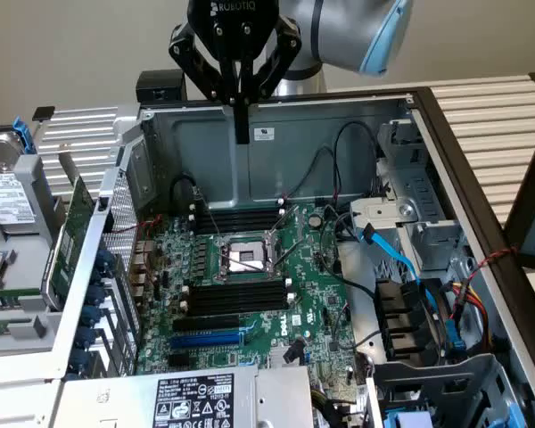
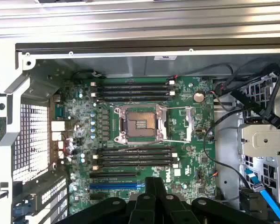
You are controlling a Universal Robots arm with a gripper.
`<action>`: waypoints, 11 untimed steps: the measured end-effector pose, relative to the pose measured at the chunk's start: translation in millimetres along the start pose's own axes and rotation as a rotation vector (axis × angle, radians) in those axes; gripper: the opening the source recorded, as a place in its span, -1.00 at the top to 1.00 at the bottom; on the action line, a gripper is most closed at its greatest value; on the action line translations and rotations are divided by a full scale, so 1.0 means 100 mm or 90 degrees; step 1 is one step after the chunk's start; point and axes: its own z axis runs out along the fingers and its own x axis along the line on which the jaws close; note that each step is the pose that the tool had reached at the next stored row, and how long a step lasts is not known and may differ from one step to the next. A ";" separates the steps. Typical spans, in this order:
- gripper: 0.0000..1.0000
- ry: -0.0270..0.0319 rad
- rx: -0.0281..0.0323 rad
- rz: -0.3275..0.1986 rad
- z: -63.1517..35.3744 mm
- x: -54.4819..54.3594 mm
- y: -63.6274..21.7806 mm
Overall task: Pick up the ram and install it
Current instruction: 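Reach for the ram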
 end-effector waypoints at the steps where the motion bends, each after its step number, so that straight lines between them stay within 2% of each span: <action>1: 0.79 0.0000 0.0000 0.000 0.000 0.00 0.000; 11: 0.79 -0.0001 0.0003 0.000 0.000 0.00 0.000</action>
